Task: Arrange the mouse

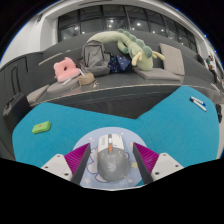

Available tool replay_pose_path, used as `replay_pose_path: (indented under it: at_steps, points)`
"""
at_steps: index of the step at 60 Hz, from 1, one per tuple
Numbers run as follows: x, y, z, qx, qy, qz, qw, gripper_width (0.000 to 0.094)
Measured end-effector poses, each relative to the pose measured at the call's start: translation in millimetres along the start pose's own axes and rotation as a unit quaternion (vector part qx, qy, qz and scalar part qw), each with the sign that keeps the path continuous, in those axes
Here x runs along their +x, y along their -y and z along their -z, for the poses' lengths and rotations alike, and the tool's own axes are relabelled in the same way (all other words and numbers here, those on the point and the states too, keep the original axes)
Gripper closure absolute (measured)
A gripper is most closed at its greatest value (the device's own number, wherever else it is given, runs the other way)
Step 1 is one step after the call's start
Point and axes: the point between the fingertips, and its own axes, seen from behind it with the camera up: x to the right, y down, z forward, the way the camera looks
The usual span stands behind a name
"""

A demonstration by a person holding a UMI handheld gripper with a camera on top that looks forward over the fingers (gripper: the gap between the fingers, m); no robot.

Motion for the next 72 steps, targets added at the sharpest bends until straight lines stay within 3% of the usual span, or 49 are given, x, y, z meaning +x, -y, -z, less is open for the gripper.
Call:
replay_pose_path:
  at_steps: [2, 13, 21, 36, 53, 72]
  points:
    - [-1, 5, 10, 0.004, -0.002, -0.001, 1.0, 0.0105]
    - [0, 11, 109, 0.043, 0.022, 0.029, 0.998, 0.0081]
    - [14, 6, 199, 0.09, 0.016, 0.053, 0.994, 0.008]
    - [51, -56, 313, 0.122, 0.007, 0.065, 0.99, 0.0086]
    - [83, -84, 362, 0.14, -0.014, 0.061, 0.988, 0.0085]
    - [93, -75, 381, 0.174, -0.038, 0.077, 0.981, 0.0087]
